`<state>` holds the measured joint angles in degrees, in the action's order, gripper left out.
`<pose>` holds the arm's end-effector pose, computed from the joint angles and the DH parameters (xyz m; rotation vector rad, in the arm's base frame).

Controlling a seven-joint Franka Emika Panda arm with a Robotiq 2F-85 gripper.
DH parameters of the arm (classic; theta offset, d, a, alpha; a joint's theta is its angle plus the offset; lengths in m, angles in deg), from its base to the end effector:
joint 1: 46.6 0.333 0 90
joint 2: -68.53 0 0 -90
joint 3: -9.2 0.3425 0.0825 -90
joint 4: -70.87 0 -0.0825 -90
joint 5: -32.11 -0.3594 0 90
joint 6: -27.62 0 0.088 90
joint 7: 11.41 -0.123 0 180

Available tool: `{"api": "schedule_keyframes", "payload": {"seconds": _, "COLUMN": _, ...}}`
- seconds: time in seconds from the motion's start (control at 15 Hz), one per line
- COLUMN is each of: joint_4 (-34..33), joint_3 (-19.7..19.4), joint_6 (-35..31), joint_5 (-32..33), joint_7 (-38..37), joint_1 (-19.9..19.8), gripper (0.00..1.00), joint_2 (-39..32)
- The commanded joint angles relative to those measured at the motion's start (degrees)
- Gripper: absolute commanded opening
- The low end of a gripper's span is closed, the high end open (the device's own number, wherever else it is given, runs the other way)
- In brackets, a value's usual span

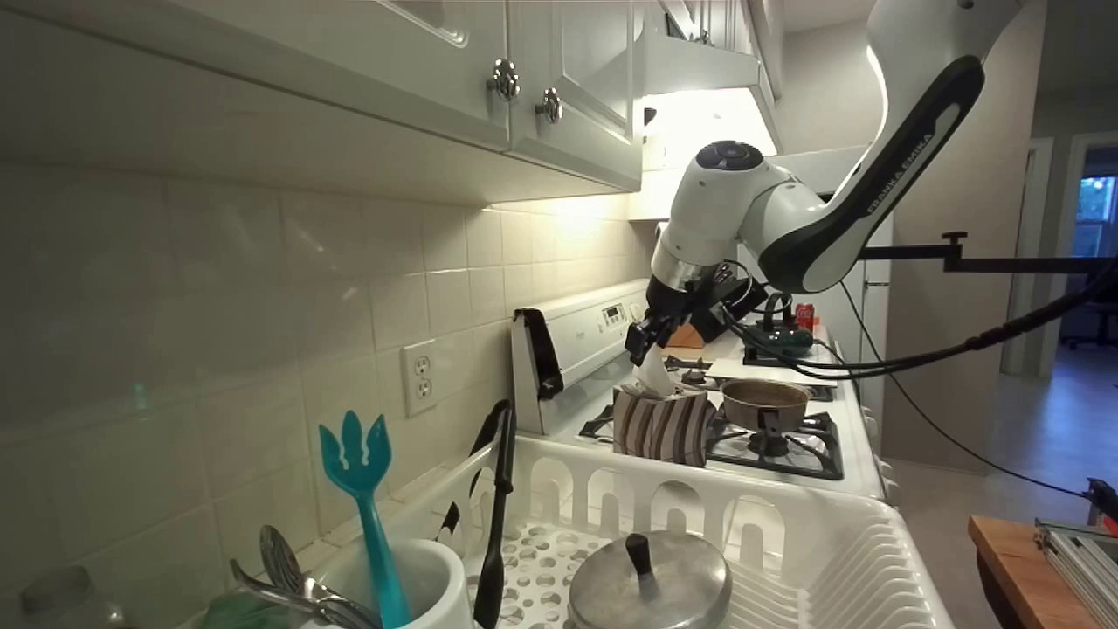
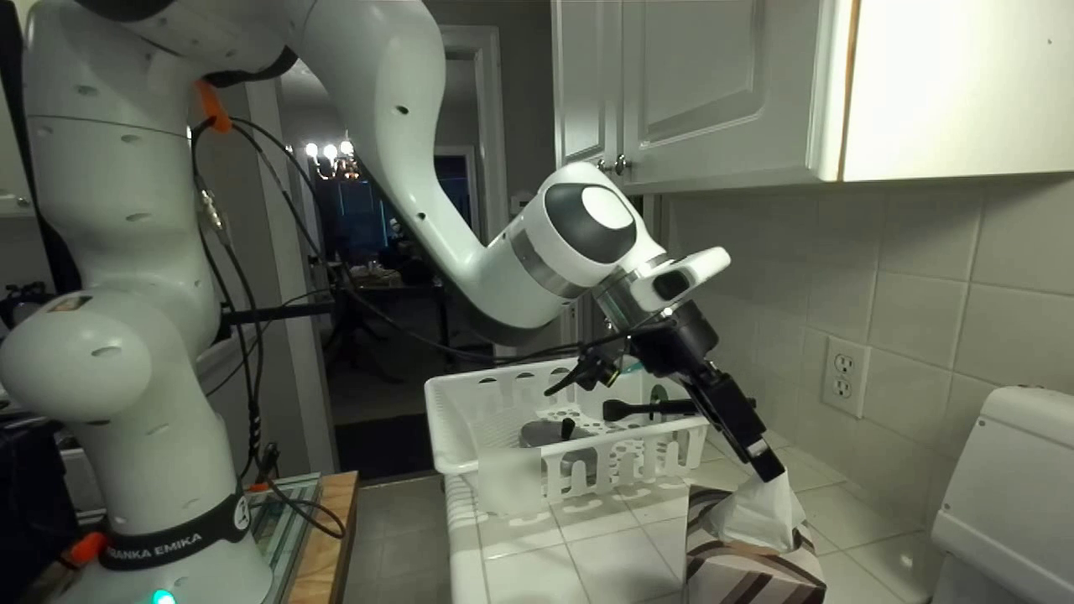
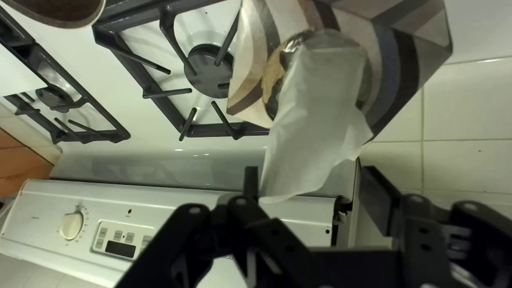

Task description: Move the box forward then remove the tissue from the box

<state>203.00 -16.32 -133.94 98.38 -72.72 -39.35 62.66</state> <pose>0.5155 -0.1247 0.3614 2.5754 -0.4281 0.7261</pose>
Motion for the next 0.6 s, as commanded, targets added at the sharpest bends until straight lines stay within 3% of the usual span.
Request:
{"api": "schedule_keyframes", "payload": {"seconds": 0.0, "joint_4": -0.34, "joint_3": -0.40, "joint_6": 2.50, "joint_5": 6.48, "joint_7": -6.80, "joint_1": 1.01, "gripper": 0.36, "joint_2": -0.17}}
{"api": "schedule_keyframes", "payload": {"seconds": 0.2, "joint_4": -0.42, "joint_3": -0.29, "joint_6": 3.66, "joint_5": 9.59, "joint_7": -9.88, "joint_1": 0.94, "gripper": 0.16, "joint_2": -0.56}}
{"api": "schedule_keyframes", "payload": {"seconds": 0.33, "joint_4": 0.73, "joint_3": 0.13, "joint_6": 2.78, "joint_5": 6.60, "joint_7": -7.02, "joint_1": 0.48, "gripper": 0.02, "joint_2": -0.06}}
{"api": "schedule_keyframes", "payload": {"seconds": 0.53, "joint_4": 2.44, "joint_3": 0.33, "joint_6": -0.60, "joint_5": 0.72, "joint_7": -1.13, "joint_1": -0.45, "gripper": 0.00, "joint_2": 1.25}}
